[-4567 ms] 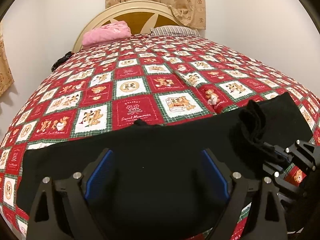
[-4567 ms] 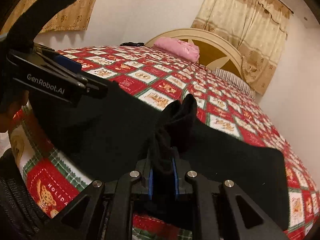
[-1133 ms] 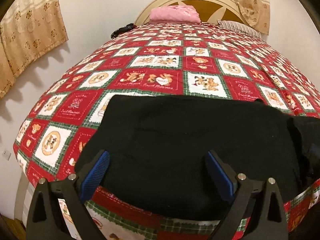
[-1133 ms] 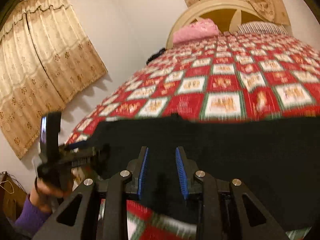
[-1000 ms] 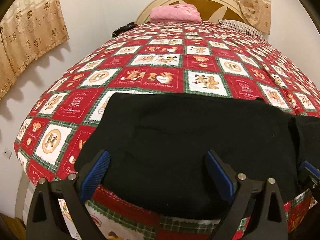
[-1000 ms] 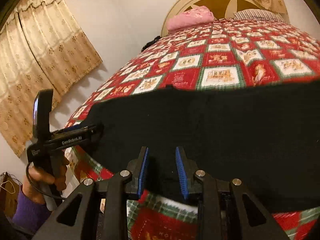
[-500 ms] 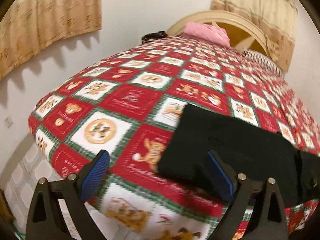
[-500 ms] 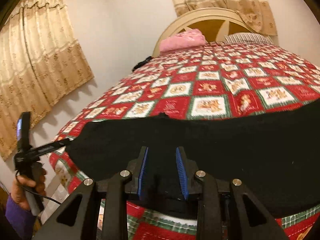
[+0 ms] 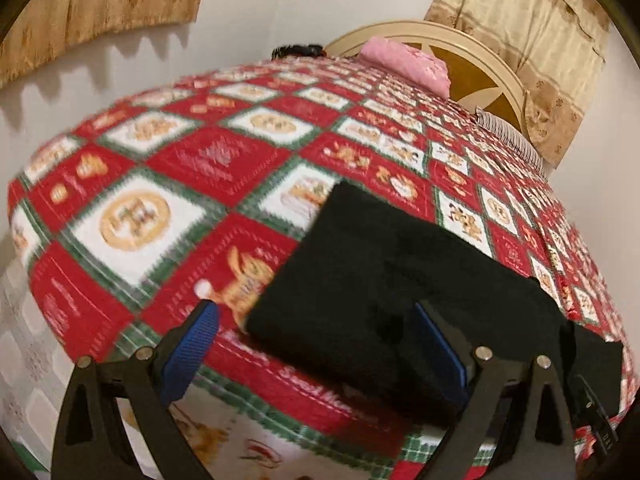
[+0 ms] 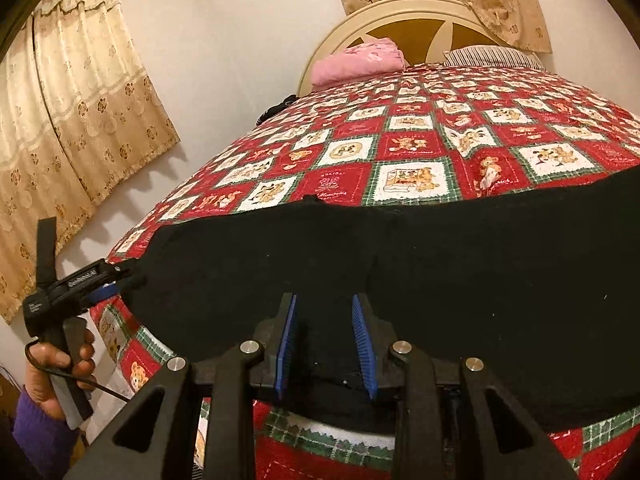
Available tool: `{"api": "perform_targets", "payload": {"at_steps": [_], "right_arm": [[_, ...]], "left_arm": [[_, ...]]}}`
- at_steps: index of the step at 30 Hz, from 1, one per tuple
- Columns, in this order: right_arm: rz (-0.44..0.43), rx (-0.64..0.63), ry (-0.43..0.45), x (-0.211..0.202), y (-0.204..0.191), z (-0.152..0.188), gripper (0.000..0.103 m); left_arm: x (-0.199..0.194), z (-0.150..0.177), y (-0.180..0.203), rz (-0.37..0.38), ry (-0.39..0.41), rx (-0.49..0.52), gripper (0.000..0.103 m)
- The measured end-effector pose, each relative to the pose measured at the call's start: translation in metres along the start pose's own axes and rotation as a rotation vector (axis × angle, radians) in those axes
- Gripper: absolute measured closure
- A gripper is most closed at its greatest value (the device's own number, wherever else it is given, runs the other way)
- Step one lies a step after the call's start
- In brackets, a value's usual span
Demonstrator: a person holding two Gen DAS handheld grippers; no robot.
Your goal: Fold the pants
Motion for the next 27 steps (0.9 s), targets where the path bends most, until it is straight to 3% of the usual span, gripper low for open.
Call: {"api": "perform_targets", "payload": {"at_steps": [1,6,13,15,22,27], "right_arm": [[0.001,-0.001,0.000,0.000,0.000,0.000,0.073],[0.002,0.002,0.001,0.000,0.001,0.000,0.073],[-0.006,0.019,0.003,0.001,0.003,0.001,0.073],[-0.002,0.013,0.004,0.001,0.003,0.001,0.073],[-0.019,0.016,0.001,-0.004,0.004,-0.003,0.073],[0.011,0.075,0.100,-0.030,0.020,-0.016,0.073]], "left_arm": [[-0.001,0.001,0.000,-0.005,0.013,0.000,0.006],[-0.003,0.002,0.004,-0.001,0.011,0.024,0.036],[-0.004,0.002,-0.003,0.013,0.015,-0.032,0.059],[-0.004,0.002,0.002,0.047,0.010,-0.031,0.077],[-0.018,-0.007,0.026,0.035,0.069,0.039,0.080],[-0.049,-0.016,0.071,0.105,0.167,0.174,0.080]]}}
Point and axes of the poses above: each gripper's, at about its wrist camera, not at the fingertips, and x roughly the way its jaws point, y to its right, z to its underside, the point moved 2 cm from there along x, roughly the way its jaws point, and after that the axes turned 2 degrees about -z, right-handed, at the moved point
